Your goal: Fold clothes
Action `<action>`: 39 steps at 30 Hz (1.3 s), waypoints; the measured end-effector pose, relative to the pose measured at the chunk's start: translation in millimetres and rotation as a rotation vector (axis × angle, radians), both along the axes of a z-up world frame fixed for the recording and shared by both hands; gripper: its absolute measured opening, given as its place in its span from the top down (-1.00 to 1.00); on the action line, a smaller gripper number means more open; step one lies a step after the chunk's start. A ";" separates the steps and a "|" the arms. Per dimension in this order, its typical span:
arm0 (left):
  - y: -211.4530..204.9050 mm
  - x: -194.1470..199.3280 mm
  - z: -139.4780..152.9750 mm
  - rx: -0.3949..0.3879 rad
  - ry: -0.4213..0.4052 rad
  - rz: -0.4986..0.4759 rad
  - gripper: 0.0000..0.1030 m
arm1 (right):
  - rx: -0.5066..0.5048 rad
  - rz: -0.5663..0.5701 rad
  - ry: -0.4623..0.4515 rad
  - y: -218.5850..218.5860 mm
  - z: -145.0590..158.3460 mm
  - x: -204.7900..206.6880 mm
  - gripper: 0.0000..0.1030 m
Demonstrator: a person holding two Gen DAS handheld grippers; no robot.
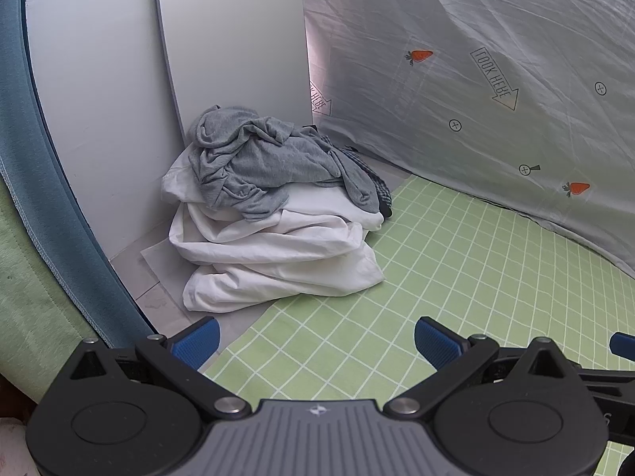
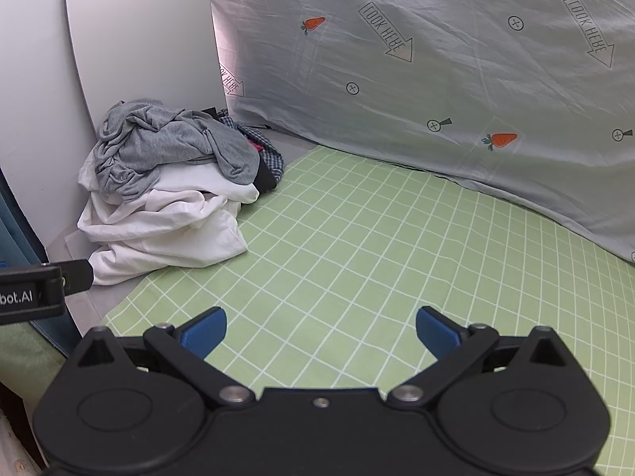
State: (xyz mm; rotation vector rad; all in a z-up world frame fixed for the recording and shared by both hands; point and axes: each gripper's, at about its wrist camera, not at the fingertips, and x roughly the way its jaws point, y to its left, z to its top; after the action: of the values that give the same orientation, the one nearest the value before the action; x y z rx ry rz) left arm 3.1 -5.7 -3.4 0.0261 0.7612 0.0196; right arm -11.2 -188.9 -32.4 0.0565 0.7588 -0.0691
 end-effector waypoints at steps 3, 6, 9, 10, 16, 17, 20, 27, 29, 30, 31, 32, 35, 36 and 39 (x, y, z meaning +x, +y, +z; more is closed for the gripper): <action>-0.2 0.8 -0.1 -0.001 0.001 0.001 -1.00 | 0.000 0.002 0.001 0.4 -0.4 0.4 -1.00; 0.1 1.6 -0.6 -0.001 0.000 -0.002 -1.00 | -0.002 0.002 0.001 0.6 -0.4 0.1 -1.00; 0.5 2.6 -1.5 -0.001 0.001 -0.006 -1.00 | -0.003 -0.002 0.002 -0.7 -0.6 1.1 -1.00; 0.6 3.3 -1.4 -0.001 0.001 -0.006 -1.00 | -0.002 -0.004 0.003 -1.1 -0.8 1.4 -1.00; -1.4 5.5 -1.3 0.001 0.003 -0.009 -1.00 | -0.001 -0.012 0.005 -2.5 -1.2 4.2 -1.00; -1.7 5.8 -1.3 0.002 0.003 -0.010 -1.00 | -0.001 -0.014 0.005 -2.8 -1.3 4.4 -1.00; -2.6 6.7 -2.1 0.003 0.005 -0.013 -1.00 | 0.000 -0.017 0.006 -3.4 -1.7 4.3 -1.00; -3.9 9.6 -4.1 0.005 0.014 -0.015 -1.00 | 0.003 -0.021 0.012 -3.7 -3.4 5.7 -1.00; -3.9 10.9 -5.4 0.004 0.019 -0.015 -1.00 | 0.003 -0.022 0.014 -4.0 -4.3 6.5 -1.00; -3.6 11.6 -6.1 0.004 0.021 -0.016 -1.00 | 0.003 -0.022 0.015 -4.2 -4.8 6.9 -1.00; -3.5 12.3 -6.5 0.004 0.023 -0.016 -1.00 | 0.003 -0.023 0.017 -4.5 -5.2 7.7 -1.00; -3.4 13.1 -6.8 0.005 0.024 -0.016 -1.00 | 0.004 -0.023 0.018 -4.9 -5.5 8.7 -1.00; -3.0 16.3 -8.3 0.005 0.031 -0.015 -1.00 | 0.006 -0.024 0.024 -5.1 -7.1 12.1 -1.00; -2.7 18.0 -9.3 0.004 0.036 -0.014 -1.00 | 0.006 -0.025 0.027 -5.2 -8.2 13.3 -1.00; -1.6 23.6 -12.4 0.001 0.050 -0.011 -1.00 | 0.011 -0.029 0.041 -5.8 -13.0 19.0 -1.00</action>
State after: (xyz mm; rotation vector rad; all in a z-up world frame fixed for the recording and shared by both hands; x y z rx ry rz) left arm 26.8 -7.3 -15.7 0.0316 0.8109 0.0085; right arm 7.8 -194.7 -45.3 0.0766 0.7998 -0.0945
